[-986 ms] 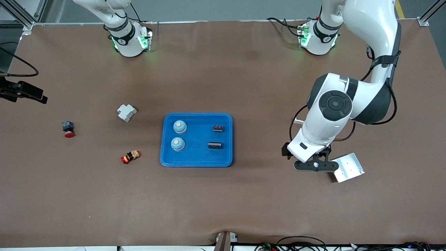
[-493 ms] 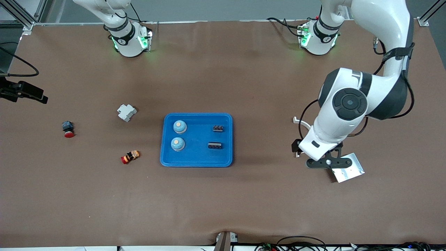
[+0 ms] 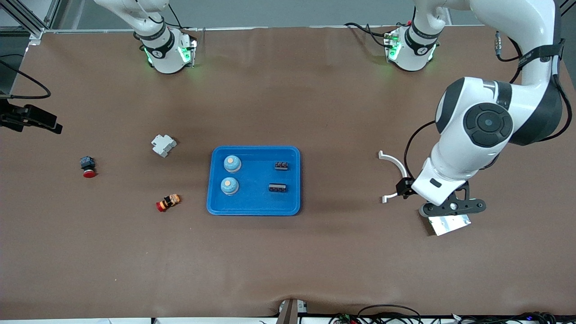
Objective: Place electrolytic capacitor and blue bell in tray
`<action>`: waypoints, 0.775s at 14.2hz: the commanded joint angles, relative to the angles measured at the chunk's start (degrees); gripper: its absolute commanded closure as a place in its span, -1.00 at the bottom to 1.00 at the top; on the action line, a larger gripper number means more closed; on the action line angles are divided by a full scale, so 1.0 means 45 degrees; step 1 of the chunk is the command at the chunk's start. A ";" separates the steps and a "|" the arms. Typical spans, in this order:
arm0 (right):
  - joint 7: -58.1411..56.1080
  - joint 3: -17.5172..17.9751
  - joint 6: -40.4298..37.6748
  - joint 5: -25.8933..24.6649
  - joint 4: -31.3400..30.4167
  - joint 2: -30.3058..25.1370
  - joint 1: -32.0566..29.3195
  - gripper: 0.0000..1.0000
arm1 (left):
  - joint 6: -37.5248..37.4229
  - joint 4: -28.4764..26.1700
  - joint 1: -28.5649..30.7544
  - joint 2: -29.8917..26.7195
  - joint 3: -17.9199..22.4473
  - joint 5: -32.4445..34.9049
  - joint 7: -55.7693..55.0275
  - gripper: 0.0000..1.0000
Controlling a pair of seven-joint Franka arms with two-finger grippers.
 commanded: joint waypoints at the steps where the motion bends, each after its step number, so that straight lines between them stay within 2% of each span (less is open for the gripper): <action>1: 0.0192 0.0059 -0.0111 0.0129 0.0081 0.0012 -0.0079 -1.00 | -0.0097 -0.0318 0.0277 -0.0471 -0.0139 -0.0036 0.0192 -1.00; 7: 0.0192 0.0078 -0.0130 0.0129 0.0081 0.0012 -0.0059 -1.00 | -0.0584 -0.0416 0.0822 -0.0920 -0.0197 -0.0017 0.0290 -1.00; 10: 0.0173 0.0078 -0.0111 0.0129 0.0081 0.0012 -0.0059 -1.00 | -0.0877 -0.0377 0.2558 -0.1194 -0.1716 -0.0017 0.1186 -1.00; 11: 0.0173 0.0078 -0.0111 0.0129 0.0081 0.0012 -0.0040 -1.00 | -0.0975 -0.0397 0.2737 -0.1330 -0.1799 -0.0017 0.1305 -1.00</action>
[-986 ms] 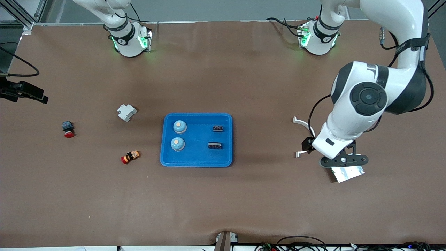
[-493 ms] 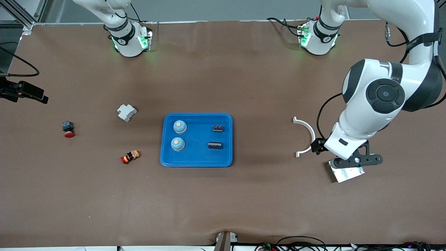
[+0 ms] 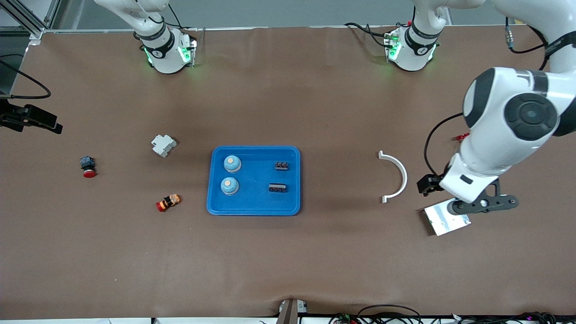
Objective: Place electrolytic capacitor and blue bell in tray
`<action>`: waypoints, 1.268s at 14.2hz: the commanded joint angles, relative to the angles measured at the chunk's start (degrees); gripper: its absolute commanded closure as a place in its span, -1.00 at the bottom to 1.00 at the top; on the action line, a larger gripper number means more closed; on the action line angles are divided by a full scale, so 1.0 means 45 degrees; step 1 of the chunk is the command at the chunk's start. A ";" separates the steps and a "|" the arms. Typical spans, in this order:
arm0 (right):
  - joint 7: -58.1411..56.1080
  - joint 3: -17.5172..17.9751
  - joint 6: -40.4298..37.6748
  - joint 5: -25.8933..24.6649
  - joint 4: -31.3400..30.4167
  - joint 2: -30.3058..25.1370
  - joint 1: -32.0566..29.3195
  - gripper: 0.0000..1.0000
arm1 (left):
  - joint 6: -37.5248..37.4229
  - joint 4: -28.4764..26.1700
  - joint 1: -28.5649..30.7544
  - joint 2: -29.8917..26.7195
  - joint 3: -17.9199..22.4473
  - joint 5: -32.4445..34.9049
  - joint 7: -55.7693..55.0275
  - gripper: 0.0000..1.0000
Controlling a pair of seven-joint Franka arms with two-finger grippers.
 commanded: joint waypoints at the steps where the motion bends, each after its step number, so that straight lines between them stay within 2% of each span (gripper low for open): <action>1: 0.0172 0.0073 -0.0106 0.0122 0.0081 0.0012 -0.0021 -1.00 | -0.0418 -0.0364 0.0780 -0.0671 -0.0617 -0.0036 0.0669 -1.00; 8: 0.0172 0.0073 -0.0106 0.0102 0.0081 0.0012 -0.0021 -1.00 | -0.0888 -0.0364 0.0780 -0.1138 -0.0326 -0.0269 0.1566 -1.00; 12: 0.0191 0.0073 -0.0106 0.0102 0.0081 0.0012 -0.0021 -1.00 | -0.1648 -0.0364 0.0546 -0.1997 0.1470 -0.2045 0.4259 -1.00; 16: 0.0191 0.0073 -0.0106 0.0122 0.0081 0.0012 -0.0021 -1.00 | -0.2001 -0.0384 0.0585 -0.2466 0.1492 -0.2067 0.4440 -1.00; 18: 0.0191 0.0073 -0.0068 0.0122 0.0081 0.0012 -0.0021 -1.00 | -0.2682 -0.0403 0.0565 -0.2818 0.1492 -0.2087 0.4460 -1.00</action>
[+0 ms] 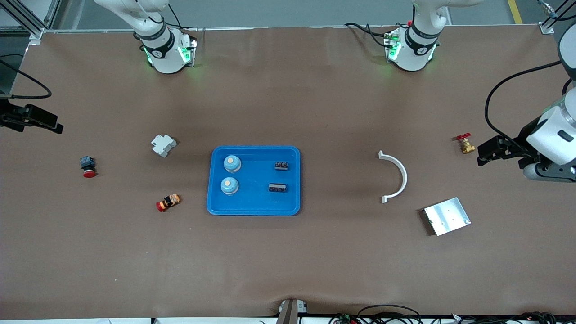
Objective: Place electrolytic capacitor and blue bell in tray
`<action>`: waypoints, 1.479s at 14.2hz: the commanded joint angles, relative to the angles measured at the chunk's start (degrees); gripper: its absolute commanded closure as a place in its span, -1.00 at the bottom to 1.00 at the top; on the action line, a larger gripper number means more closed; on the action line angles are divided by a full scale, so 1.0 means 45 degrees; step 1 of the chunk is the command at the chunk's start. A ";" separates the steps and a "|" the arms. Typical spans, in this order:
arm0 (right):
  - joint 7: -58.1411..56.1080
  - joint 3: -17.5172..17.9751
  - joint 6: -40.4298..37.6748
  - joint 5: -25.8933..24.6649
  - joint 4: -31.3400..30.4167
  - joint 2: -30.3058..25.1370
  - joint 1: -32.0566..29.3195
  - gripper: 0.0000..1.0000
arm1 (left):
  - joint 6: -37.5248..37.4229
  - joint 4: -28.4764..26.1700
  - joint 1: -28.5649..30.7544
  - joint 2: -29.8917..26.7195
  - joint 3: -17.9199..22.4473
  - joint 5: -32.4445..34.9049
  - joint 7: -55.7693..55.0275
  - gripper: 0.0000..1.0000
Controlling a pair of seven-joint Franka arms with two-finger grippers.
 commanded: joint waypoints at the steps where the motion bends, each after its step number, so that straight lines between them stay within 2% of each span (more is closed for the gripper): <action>1: 0.0191 0.0070 -0.0087 0.0097 0.0084 0.0012 -0.0023 -1.00 | -0.0610 -0.0395 -0.0060 -0.0738 0.0051 -0.0204 0.0149 -1.00; 21: 0.0191 0.0051 -0.0068 0.0097 0.0084 0.0031 -0.0062 -1.00 | -0.1081 -0.0786 0.0037 -0.1325 0.0051 -0.0575 0.0247 -1.00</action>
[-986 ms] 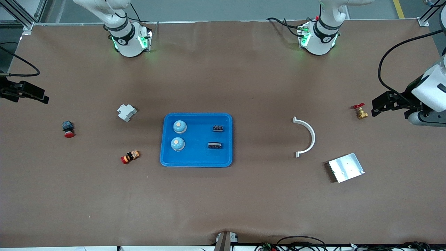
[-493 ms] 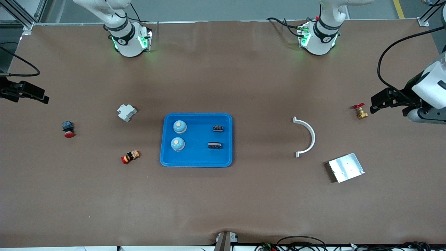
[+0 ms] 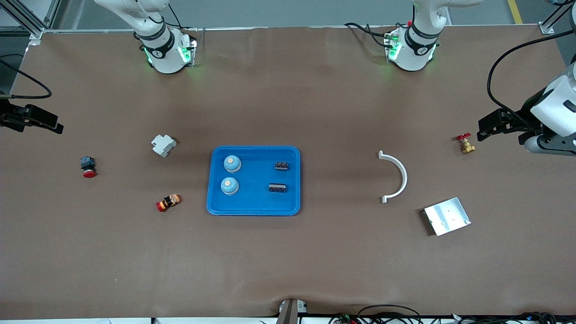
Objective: Place electrolytic capacitor and blue bell in tray
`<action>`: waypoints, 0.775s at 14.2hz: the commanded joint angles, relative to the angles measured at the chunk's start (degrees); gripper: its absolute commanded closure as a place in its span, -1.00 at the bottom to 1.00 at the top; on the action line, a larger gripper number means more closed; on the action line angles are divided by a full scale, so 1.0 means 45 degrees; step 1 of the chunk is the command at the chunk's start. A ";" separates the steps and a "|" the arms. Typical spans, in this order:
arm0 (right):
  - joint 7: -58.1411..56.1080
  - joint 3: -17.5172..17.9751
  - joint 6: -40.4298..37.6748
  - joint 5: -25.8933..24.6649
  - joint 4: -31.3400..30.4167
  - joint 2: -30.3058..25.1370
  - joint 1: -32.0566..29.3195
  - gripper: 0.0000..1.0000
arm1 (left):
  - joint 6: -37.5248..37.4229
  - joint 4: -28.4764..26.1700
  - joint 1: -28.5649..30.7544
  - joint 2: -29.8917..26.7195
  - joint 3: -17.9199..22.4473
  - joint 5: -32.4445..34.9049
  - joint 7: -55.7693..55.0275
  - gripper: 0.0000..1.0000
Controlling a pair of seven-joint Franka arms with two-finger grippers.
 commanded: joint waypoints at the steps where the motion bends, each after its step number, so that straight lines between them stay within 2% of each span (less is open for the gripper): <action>1: 0.0190 0.0047 -0.0069 0.0092 0.0084 0.0031 -0.0043 -1.00 | 0.0154 -0.0283 0.0051 -0.0316 0.0061 -0.0246 0.0227 -1.00; 11: 0.0190 0.0047 -0.0108 0.0092 0.0084 0.0031 -0.0063 -1.00 | 0.0819 -0.0693 0.0148 -0.0453 0.0100 -0.0012 0.0266 -1.00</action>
